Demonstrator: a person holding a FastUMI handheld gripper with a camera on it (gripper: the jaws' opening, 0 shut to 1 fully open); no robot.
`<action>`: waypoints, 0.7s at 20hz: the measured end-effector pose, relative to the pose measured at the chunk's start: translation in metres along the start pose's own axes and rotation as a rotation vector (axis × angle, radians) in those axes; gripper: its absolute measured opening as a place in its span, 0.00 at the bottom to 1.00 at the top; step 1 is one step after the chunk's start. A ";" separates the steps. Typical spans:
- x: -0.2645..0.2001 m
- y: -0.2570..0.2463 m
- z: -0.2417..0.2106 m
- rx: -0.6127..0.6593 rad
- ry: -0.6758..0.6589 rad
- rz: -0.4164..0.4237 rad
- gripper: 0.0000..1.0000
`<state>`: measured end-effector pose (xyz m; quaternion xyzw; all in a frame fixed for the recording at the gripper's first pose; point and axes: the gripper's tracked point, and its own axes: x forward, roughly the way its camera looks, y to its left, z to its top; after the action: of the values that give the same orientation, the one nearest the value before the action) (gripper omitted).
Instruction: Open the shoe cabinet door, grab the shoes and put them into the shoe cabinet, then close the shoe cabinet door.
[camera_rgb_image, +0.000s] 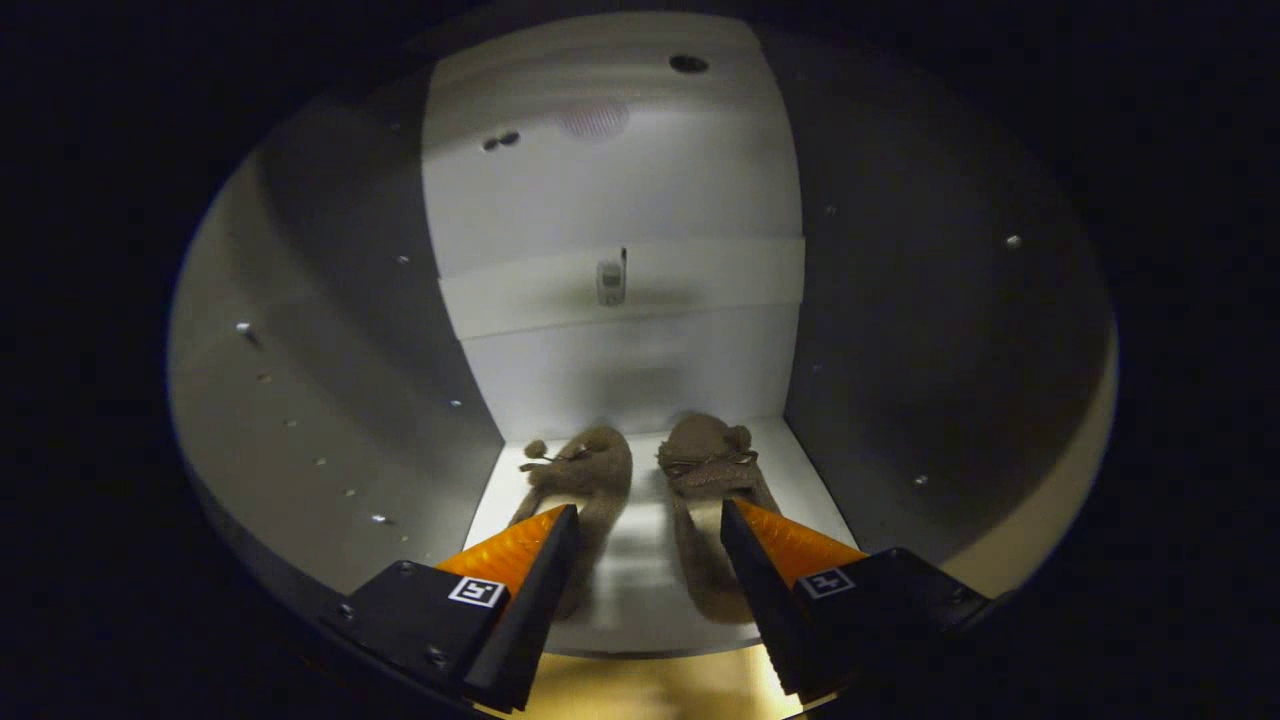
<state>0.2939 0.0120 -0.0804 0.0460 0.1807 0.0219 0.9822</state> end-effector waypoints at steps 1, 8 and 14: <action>-0.017 0.006 0.003 -0.011 -0.025 0.004 0.93; -0.144 0.044 0.005 -0.029 -0.208 0.048 0.98; -0.249 0.057 0.003 -0.025 -0.343 0.090 0.98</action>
<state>0.0613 0.0541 0.0158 0.0451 0.0081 0.0601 0.9971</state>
